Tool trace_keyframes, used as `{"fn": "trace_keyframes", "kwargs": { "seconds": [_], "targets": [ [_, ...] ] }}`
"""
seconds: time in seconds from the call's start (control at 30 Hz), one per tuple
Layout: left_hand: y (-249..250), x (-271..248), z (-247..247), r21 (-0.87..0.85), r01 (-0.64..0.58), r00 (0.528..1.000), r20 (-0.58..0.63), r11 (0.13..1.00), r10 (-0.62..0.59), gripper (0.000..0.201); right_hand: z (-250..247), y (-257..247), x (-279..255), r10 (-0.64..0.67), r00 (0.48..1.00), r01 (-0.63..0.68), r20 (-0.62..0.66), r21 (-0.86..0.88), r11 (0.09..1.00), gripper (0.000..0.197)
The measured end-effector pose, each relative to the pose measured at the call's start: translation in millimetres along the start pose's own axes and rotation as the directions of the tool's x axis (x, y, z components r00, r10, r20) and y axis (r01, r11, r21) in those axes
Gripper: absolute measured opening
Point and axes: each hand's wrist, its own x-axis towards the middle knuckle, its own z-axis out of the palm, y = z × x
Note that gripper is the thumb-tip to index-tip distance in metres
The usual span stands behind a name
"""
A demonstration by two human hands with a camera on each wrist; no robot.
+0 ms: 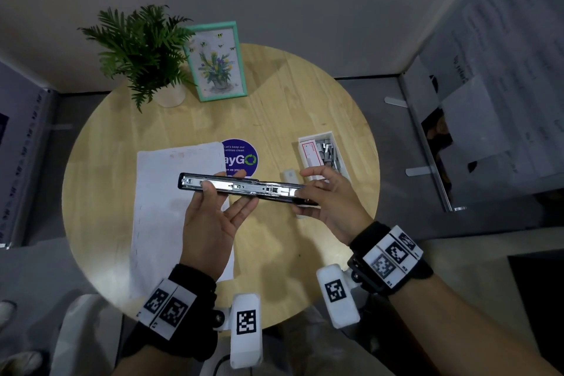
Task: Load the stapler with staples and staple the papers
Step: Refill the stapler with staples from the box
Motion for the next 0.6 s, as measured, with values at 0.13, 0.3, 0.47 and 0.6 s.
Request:
{"fn": "trace_keyframes", "kwargs": {
  "seconds": [0.13,0.3,0.47,0.6],
  "targets": [
    [-4,-2,-4,0.033,-0.015,1.000,0.026,0.999,0.014,0.033,7,6,0,-0.004,0.997,-0.006,-0.073,-0.124,0.992,0.035],
    [-7,-5,-17,0.073,-0.020,1.000,0.004,0.997,0.020,0.031,9,19,-2,-0.030,0.998,0.014,-0.058,-0.264,0.964,0.028],
    [-11,-7,-26,0.071,-0.008,0.999,-0.033,0.997,0.010,0.031,4,25,-4,0.015,1.000,-0.021,-0.026,-0.233,0.972,0.023],
    [-17,-5,-30,0.052,0.005,0.999,-0.043,0.999,-0.003,0.032,-4,28,-2,0.038,0.999,-0.034,0.015,-0.188,0.982,0.022]
  ]
}}
